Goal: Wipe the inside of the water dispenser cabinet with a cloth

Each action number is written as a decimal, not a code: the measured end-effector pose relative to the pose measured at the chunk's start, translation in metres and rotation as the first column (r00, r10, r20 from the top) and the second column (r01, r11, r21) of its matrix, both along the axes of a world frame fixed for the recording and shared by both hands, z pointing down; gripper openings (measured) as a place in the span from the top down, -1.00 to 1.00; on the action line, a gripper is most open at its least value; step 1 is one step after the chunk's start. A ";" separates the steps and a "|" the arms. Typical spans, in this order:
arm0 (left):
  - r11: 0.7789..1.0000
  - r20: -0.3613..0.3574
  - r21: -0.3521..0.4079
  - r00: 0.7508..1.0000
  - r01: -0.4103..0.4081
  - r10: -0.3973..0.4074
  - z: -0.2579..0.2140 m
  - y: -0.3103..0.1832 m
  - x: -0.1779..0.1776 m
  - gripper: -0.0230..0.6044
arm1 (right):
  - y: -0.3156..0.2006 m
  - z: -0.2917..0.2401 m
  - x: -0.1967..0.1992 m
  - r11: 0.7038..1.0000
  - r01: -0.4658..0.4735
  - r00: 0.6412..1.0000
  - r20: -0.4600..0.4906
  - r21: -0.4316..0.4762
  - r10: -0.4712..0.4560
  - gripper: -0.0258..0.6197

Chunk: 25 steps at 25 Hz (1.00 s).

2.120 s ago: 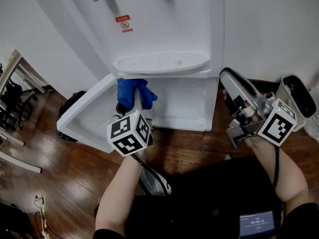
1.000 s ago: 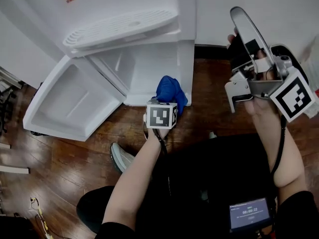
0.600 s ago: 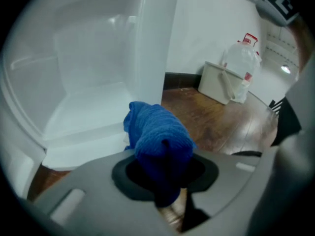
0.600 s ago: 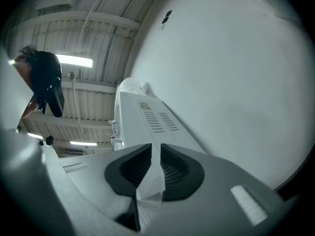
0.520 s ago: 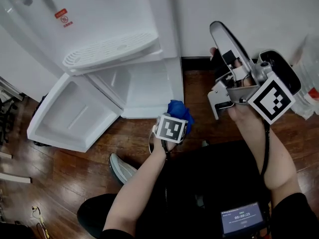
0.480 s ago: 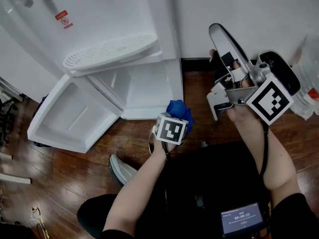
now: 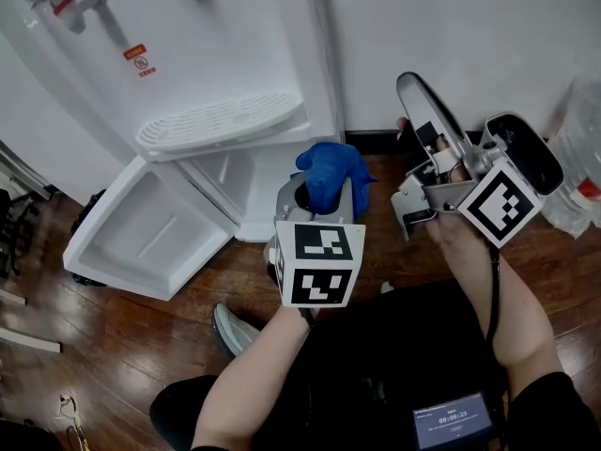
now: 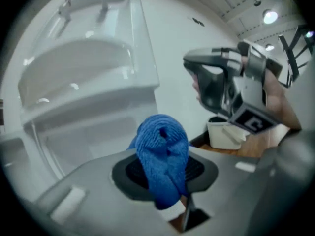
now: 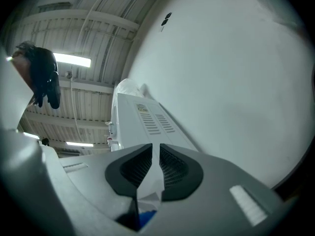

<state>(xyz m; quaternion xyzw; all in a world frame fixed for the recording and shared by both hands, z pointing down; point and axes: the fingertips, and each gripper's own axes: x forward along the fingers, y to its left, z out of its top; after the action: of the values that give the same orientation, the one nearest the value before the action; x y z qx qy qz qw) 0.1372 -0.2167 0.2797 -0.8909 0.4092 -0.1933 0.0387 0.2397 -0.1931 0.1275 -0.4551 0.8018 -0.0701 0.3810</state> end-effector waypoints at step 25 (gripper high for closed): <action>0.798 -0.282 0.102 0.786 0.594 -0.550 -0.057 -0.074 -0.263 0.55 | -0.010 0.010 -0.003 0.998 0.000 1.000 -0.017 -0.056 -0.001 0.82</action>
<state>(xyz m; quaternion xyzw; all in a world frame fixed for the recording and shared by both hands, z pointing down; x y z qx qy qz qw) -0.1259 -0.2908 0.2226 -0.7329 0.6785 -0.0487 0.0112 0.2366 -0.2029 0.1380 -0.4659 0.8029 -0.0888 0.3612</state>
